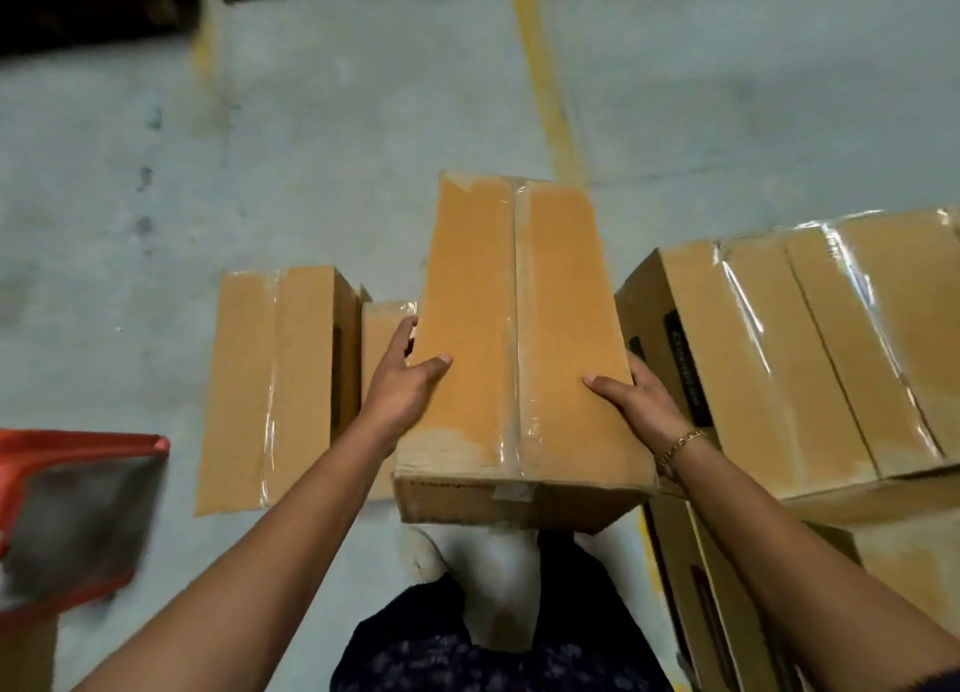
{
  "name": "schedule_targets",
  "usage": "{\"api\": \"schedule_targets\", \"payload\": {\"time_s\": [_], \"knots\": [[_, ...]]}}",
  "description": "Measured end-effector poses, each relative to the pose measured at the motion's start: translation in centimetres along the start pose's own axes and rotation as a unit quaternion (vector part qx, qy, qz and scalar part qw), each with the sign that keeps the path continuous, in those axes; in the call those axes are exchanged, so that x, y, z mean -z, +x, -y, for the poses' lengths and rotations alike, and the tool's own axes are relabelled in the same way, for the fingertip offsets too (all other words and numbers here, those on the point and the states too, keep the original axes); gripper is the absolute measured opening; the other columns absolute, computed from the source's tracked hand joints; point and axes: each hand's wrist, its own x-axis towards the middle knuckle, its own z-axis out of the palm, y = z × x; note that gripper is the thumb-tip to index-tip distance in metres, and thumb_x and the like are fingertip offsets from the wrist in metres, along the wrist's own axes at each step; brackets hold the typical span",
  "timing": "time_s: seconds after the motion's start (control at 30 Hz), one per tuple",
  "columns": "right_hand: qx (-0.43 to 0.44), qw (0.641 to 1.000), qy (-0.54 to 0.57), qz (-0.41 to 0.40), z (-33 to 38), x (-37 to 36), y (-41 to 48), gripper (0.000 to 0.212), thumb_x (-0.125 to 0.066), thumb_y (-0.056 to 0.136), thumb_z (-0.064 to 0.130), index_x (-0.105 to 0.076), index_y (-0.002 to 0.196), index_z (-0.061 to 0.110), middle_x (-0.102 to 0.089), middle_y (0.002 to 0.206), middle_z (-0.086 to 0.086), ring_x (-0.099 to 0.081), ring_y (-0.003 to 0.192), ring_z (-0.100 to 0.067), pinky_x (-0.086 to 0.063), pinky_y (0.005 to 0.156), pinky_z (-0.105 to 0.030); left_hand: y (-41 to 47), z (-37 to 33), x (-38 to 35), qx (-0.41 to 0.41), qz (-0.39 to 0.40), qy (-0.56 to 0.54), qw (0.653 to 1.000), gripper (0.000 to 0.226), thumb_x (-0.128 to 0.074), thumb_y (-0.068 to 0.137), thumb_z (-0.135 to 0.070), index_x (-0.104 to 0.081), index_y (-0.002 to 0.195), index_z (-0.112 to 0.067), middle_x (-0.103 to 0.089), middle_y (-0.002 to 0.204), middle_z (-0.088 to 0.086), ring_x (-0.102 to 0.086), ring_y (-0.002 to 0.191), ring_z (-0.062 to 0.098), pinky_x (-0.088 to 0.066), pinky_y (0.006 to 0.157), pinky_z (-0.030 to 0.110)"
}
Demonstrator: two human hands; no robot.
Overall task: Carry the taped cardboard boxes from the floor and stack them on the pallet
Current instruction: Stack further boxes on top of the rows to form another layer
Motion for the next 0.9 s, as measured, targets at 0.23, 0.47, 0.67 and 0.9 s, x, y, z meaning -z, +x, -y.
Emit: {"api": "schedule_targets", "payload": {"time_s": [0.23, 0.47, 0.67, 0.9], "knots": [[0.082, 0.993, 0.073, -0.052, 5.9, 11.7, -1.6, 0.044, -0.074, 0.09, 0.028, -0.056, 0.13, 0.028, -0.073, 0.115, 0.004, -0.073, 0.096, -0.013, -0.061, 0.079, -0.031, 0.4, -13.4, -8.3, -0.066, 0.042, 0.071, 0.994, 0.077, -0.071, 0.094, -0.029, -0.028, 0.158, -0.025, -0.033, 0.162, 0.002, -0.043, 0.138, 0.018, -0.037, 0.102, 0.03], [0.119, 0.979, 0.128, -0.105, 8.8, 20.9, -1.2, 0.042, -0.075, 0.089, 0.03, -0.056, 0.127, 0.031, -0.073, 0.114, 0.005, -0.073, 0.094, -0.011, -0.059, 0.075, -0.028, 2.9, -22.6, -16.1, -0.137, 0.12, 0.078, 0.98, 0.05, -0.072, 0.093, -0.022, -0.053, 0.139, -0.022, -0.069, 0.123, -0.002, -0.07, 0.098, 0.013, -0.056, 0.078, 0.031], [0.119, 0.966, 0.165, -0.16, 10.2, 25.9, 0.6, 0.042, -0.074, 0.09, 0.031, -0.053, 0.126, 0.033, -0.072, 0.112, 0.009, -0.073, 0.093, -0.01, -0.058, 0.071, -0.026, 6.5, -28.5, -22.0, -0.144, 0.179, 0.074, 0.97, 0.048, -0.071, 0.093, -0.015, -0.052, 0.137, -0.021, -0.07, 0.117, 0.0, -0.073, 0.092, 0.018, -0.058, 0.075, 0.034], [0.109, 0.943, 0.215, -0.227, 13.8, 30.1, 7.6, 0.045, -0.077, 0.088, 0.029, -0.056, 0.129, 0.031, -0.074, 0.114, 0.003, -0.074, 0.096, -0.015, -0.061, 0.083, -0.038, 15.7, -36.2, -28.2, -0.144, 0.258, 0.084, 0.952, 0.049, -0.07, 0.094, -0.014, -0.049, 0.137, -0.024, -0.068, 0.119, 0.001, -0.074, 0.085, 0.014, -0.057, 0.065, 0.028]]}}
